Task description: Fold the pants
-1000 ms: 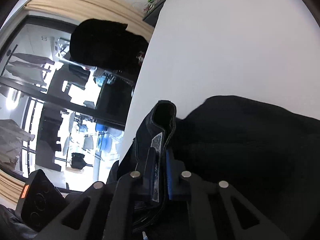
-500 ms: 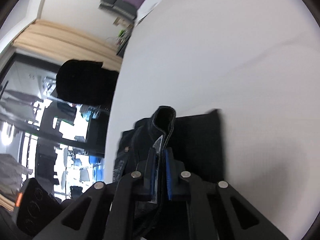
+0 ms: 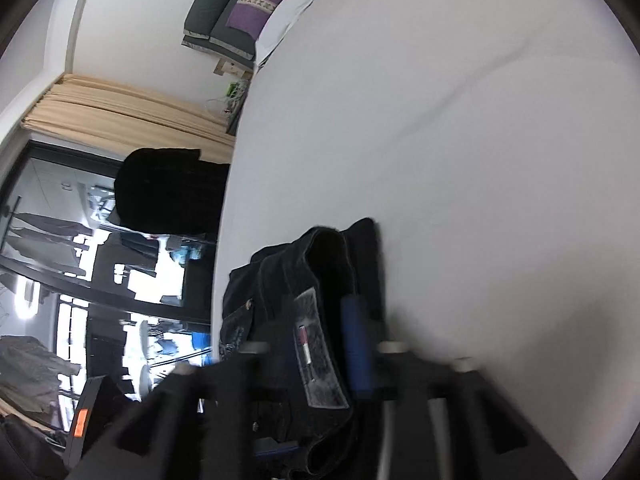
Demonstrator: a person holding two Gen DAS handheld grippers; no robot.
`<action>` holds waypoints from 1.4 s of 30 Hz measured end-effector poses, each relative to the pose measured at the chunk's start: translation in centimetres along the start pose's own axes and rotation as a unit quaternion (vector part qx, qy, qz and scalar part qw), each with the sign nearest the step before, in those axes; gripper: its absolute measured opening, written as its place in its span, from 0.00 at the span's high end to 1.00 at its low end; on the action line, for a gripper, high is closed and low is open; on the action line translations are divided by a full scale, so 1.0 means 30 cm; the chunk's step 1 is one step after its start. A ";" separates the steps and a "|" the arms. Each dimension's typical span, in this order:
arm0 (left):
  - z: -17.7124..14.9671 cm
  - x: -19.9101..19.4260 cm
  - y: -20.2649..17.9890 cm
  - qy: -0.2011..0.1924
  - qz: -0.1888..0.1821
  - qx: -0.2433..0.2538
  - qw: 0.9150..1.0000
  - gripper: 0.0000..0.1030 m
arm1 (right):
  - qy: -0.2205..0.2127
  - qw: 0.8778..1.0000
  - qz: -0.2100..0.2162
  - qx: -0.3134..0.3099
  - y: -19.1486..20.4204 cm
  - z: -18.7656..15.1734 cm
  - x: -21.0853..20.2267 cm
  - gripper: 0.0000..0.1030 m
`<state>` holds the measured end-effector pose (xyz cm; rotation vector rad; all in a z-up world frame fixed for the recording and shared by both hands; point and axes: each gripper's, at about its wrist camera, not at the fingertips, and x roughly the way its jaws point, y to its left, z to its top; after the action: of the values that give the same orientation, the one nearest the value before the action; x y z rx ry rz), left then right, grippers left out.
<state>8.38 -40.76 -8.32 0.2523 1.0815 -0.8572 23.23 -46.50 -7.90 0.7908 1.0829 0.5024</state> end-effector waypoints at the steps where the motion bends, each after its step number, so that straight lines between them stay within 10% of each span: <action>1: -0.003 0.004 0.001 0.001 -0.001 -0.002 1.000 0.83 | 0.003 1.000 0.001 -0.003 0.005 -0.005 0.001 0.49; 10: -0.023 0.021 -0.007 0.011 -0.008 0.012 1.000 0.83 | 0.026 0.998 -0.049 -0.012 0.003 -0.040 0.053 0.50; 17: -0.046 -0.126 0.134 -0.032 -0.095 -0.074 0.992 0.76 | 0.013 0.995 -0.076 -0.064 -0.019 -0.054 0.107 0.59; 20: -0.101 -0.284 0.246 -0.087 -0.098 -0.114 0.985 0.51 | 0.005 0.995 -0.087 -0.050 -0.006 -0.047 0.064 0.55; 22: -0.188 -0.393 0.387 -0.141 -0.059 -0.173 0.973 0.18 | -0.014 0.993 -0.103 -0.046 -0.008 -0.048 0.016 0.48; 30: -0.454 -0.311 0.726 -0.125 -0.062 -0.365 0.921 0.18 | -0.021 0.993 -0.076 -0.082 0.161 -0.046 0.001 0.39; 34: -0.459 -0.185 0.752 -0.071 -0.090 -0.359 0.926 0.18 | 0.014 0.986 -0.150 -0.075 0.132 -0.065 0.091 0.37; 36: -0.450 -0.150 0.719 -0.066 -0.073 -0.318 0.943 0.18 | 0.026 0.975 -0.200 -0.092 0.098 -0.103 0.113 0.36; 38: -0.437 -0.136 0.690 -0.065 -0.059 -0.289 0.953 0.17 | 0.011 0.973 -0.196 -0.119 0.109 -0.151 0.093 0.36; 42: -0.413 -0.116 0.719 -0.069 -0.087 -0.298 0.948 0.20 | 0.003 0.980 -0.165 -0.111 0.078 -0.234 0.038 0.35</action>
<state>14.92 -17.72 -15.93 -0.4096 1.1912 -0.6531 17.28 -41.99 -8.46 0.4036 1.1151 0.3348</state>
